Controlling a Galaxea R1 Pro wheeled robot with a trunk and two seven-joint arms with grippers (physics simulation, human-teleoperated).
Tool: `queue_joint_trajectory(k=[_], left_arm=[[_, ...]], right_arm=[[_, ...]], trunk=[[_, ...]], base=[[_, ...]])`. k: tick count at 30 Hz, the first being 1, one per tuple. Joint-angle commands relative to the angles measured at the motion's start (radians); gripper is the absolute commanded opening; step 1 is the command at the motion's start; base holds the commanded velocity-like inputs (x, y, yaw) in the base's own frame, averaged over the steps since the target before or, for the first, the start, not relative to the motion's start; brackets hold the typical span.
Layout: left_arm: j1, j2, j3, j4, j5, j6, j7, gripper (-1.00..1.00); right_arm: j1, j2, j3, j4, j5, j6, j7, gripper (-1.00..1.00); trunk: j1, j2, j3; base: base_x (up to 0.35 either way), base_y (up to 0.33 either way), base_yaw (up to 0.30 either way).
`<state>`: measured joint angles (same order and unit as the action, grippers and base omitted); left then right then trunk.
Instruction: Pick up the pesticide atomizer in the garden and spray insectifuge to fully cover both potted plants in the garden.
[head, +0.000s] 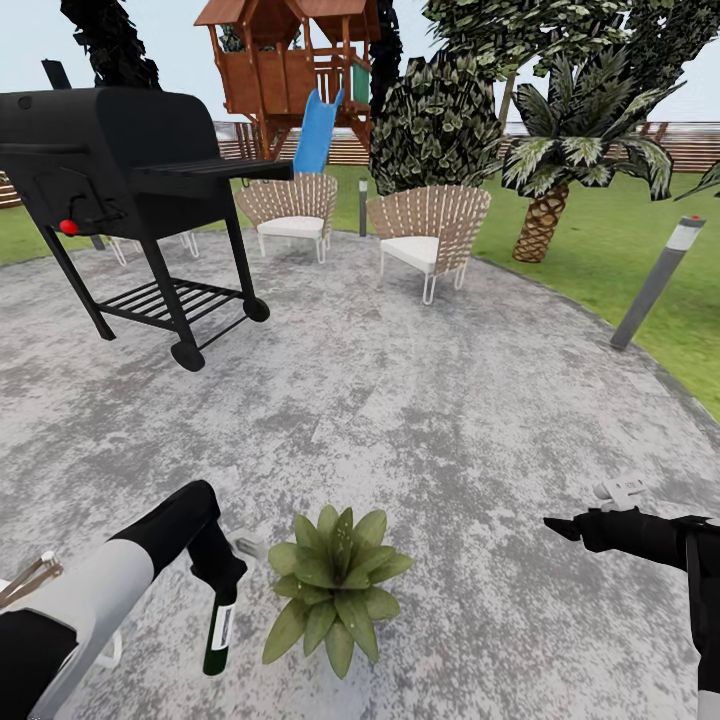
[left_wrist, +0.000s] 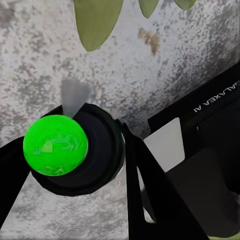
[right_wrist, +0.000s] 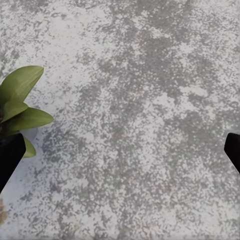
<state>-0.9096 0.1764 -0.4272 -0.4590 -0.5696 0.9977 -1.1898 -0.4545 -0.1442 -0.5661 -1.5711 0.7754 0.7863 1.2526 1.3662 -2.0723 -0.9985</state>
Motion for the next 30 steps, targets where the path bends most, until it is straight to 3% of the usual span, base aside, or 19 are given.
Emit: queue_joint_trajectory(k=[1, 10, 14, 30], left_arm=[[-0.001, 0.001, -0.001, -0.002, -0.009, 0.007, -0.01, -1.0], [-0.001, 0.0, 0.0, -0.002, -0.009, 0.007, -0.011, -1.0], [0.0, 0.0, 0.001, -0.002, -0.009, 0.007, -0.012, -1.0], [0.004, -0.003, 0.001, -0.002, -0.009, 0.007, -0.01, -1.0]], right_arm=[[-0.001, 0.0, -0.001, -0.001, 0.008, 0.007, 0.01, 1.0], [-0.001, 0.0, -0.001, -0.001, 0.008, 0.007, 0.01, 1.0], [-0.001, 0.0, -0.001, -0.001, 0.008, 0.007, 0.01, 1.0], [-0.001, 0.0, 0.0, -0.001, 0.009, 0.007, 0.009, 1.0]], trunk=[[0.004, -0.008, -0.004], [0.008, -0.015, -0.007], [0.023, -0.043, -0.02], [0.023, -0.043, -0.02]], base=[[0.0, 0.0, 0.0], [0.0, 0.0, 0.0], [0.0, 0.0, 0.0], [0.036, 0.026, 0.0]])
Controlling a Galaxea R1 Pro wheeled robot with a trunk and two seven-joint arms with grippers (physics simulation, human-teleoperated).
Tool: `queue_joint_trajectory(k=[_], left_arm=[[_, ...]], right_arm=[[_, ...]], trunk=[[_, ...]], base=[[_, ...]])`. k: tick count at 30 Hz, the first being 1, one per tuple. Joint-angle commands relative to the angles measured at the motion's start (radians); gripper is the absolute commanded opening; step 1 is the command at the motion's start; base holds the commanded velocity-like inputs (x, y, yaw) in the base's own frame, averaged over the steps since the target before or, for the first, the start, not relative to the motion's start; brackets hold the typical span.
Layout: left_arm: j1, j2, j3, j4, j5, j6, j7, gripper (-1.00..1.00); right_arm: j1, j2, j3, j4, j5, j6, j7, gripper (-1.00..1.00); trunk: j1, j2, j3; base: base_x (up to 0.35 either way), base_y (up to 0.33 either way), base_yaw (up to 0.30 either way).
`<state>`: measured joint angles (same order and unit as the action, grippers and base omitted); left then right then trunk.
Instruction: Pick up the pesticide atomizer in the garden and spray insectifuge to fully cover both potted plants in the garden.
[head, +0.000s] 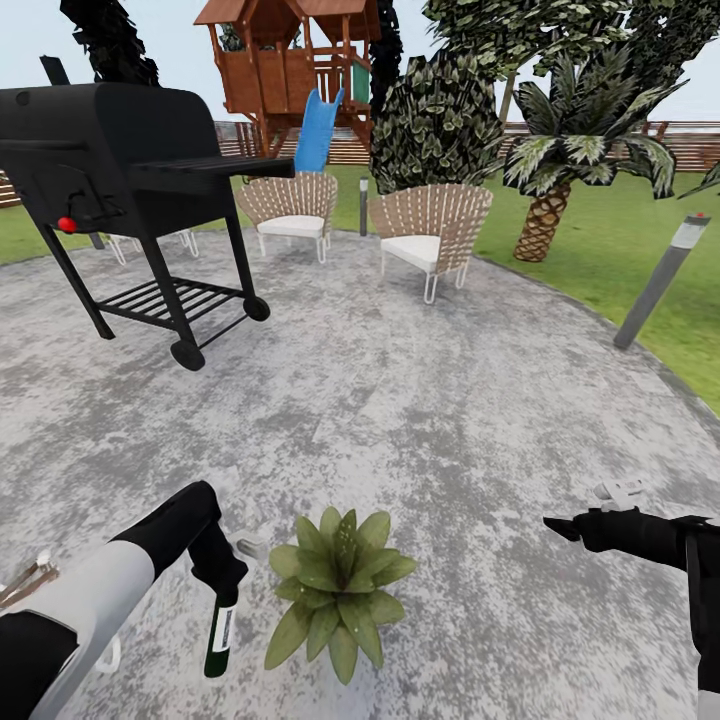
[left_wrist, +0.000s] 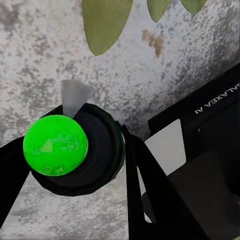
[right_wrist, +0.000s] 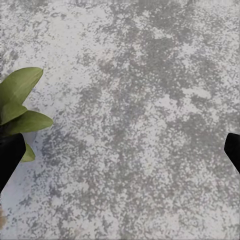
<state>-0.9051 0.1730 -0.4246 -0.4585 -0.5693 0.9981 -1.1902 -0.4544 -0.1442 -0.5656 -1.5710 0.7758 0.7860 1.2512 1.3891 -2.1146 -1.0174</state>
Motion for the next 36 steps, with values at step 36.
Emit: queue_joint_trajectory(k=[36], left_arm=[[0.0, -0.004, -0.003, -0.002, -0.011, 0.008, -0.008, -1.0]], right_arm=[[-0.001, 0.0, 0.0, -0.001, 0.01, 0.009, 0.012, 1.0]], trunk=[[0.0, 0.0, -0.001]], base=[[0.04, 0.016, -0.048]])
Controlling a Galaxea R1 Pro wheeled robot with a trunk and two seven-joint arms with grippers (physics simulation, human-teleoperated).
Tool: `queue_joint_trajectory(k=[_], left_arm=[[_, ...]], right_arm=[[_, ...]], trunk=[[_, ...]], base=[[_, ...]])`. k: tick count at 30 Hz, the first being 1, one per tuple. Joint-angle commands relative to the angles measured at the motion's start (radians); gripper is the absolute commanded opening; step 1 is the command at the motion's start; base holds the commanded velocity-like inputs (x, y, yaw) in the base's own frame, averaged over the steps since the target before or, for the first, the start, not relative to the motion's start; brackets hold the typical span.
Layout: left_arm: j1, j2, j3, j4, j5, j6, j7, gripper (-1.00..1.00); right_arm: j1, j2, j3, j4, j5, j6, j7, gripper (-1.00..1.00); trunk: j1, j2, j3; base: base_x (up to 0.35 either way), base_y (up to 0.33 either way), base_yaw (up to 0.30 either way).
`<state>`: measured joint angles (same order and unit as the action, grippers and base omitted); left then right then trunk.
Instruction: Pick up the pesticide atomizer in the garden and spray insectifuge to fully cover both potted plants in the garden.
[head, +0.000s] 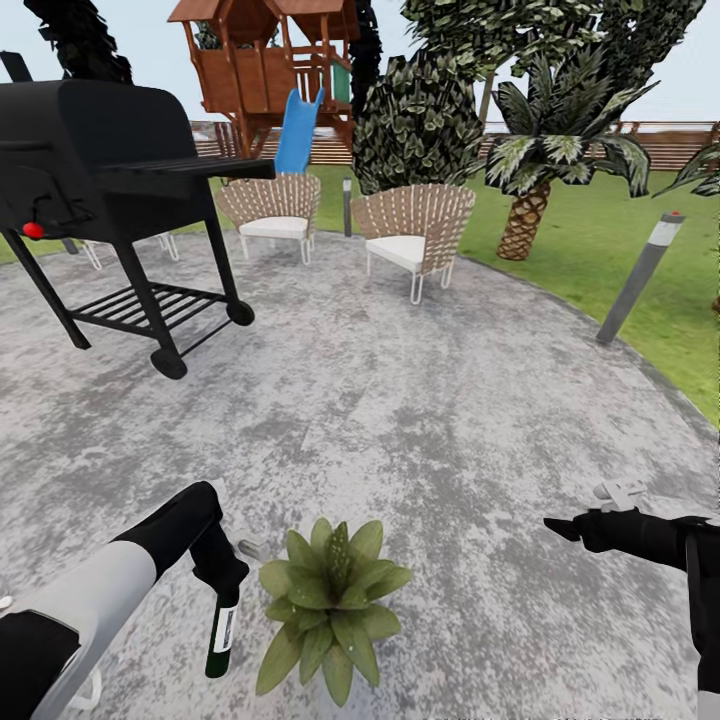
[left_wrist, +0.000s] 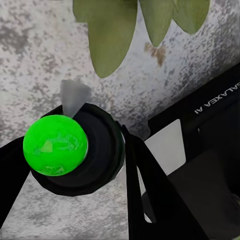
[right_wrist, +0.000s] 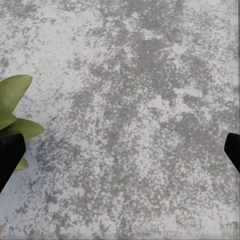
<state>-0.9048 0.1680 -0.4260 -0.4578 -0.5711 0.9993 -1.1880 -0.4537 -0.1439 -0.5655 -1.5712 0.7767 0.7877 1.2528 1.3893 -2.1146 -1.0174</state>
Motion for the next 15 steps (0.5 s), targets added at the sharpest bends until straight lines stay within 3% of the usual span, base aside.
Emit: queue_joint_trajectory(k=[1, 15], left_arm=[[0.0, 0.001, -0.002, -0.002, -0.009, 0.007, -0.01, -1.0], [-0.029, 0.009, -0.003, -0.004, -0.01, 0.008, -0.009, -1.0]], right_arm=[[-0.001, 0.0, -0.001, -0.001, 0.009, 0.007, 0.01, 1.0], [-0.001, 0.0, -0.002, -0.001, 0.009, 0.007, 0.009, 1.0]], trunk=[[0.0, 0.0, -0.001], [0.0, 0.0, -0.001]], base=[[0.0, 0.0, -0.05], [0.0, 0.0, -0.009]])
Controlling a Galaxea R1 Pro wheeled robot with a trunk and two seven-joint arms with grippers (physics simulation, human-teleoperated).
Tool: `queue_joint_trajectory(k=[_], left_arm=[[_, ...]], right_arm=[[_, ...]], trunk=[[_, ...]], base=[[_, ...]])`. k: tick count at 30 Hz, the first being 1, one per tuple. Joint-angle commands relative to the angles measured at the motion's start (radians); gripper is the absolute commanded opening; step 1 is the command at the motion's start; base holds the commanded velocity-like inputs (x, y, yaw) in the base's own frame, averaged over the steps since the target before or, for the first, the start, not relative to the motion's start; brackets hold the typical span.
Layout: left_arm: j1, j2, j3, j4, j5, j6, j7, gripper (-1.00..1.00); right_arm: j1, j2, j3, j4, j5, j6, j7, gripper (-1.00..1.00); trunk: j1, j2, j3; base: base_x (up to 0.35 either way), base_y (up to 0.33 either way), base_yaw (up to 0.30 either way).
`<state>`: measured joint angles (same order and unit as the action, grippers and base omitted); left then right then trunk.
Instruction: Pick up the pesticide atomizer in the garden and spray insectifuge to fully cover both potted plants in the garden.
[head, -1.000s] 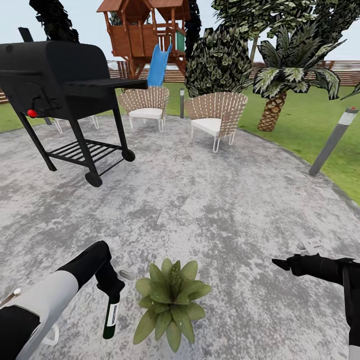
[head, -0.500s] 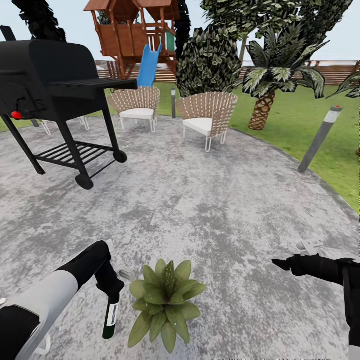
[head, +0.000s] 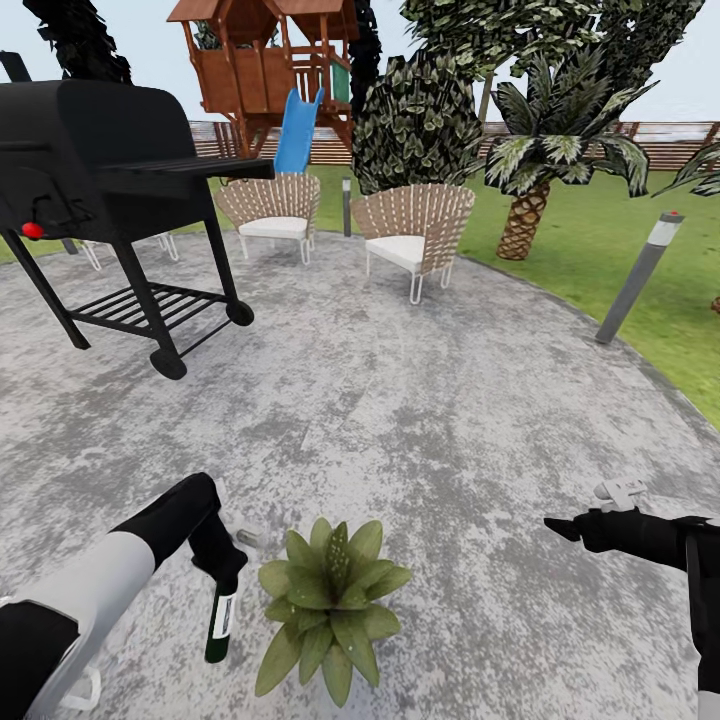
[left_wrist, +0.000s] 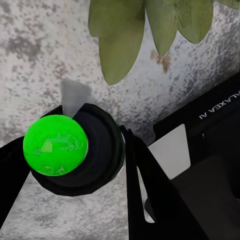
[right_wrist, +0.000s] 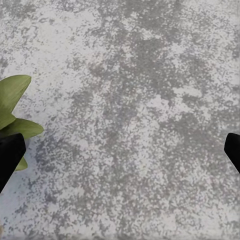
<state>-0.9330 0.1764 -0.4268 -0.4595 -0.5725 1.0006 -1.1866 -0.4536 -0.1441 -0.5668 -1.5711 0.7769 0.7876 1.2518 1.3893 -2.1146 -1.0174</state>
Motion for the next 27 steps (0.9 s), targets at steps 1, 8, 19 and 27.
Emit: queue_joint_trajectory(k=[1, 8, 19, 27], left_arm=[[-0.003, 0.001, -0.002, -0.002, -0.009, 0.007, -0.01, -1.0], [-0.019, -0.001, -0.007, -0.002, -0.009, 0.007, -0.011, -1.0], [0.011, -0.009, -0.018, 0.001, -0.01, 0.003, -0.008, -1.0], [0.02, -0.006, -0.016, 0.002, -0.009, 0.003, -0.005, -1.0]], right_arm=[[-0.001, 0.0, -0.001, -0.001, 0.009, 0.007, 0.01, 1.0], [-0.001, 0.0, -0.001, 0.0, 0.008, 0.007, 0.009, 1.0], [-0.002, 0.0, -0.001, 0.0, 0.009, 0.007, 0.009, 1.0], [-0.002, 0.0, -0.001, 0.0, 0.009, 0.007, 0.009, 1.0]], trunk=[[0.0, 0.0, -0.001], [0.0, 0.0, -0.001], [0.0, 0.0, -0.001], [0.0, 0.0, -0.001]], base=[[0.0, 0.0, 0.0], [0.0, 0.0, 0.0], [0.016, 0.01, 0.0], [0.105, 0.084, 0.0]])
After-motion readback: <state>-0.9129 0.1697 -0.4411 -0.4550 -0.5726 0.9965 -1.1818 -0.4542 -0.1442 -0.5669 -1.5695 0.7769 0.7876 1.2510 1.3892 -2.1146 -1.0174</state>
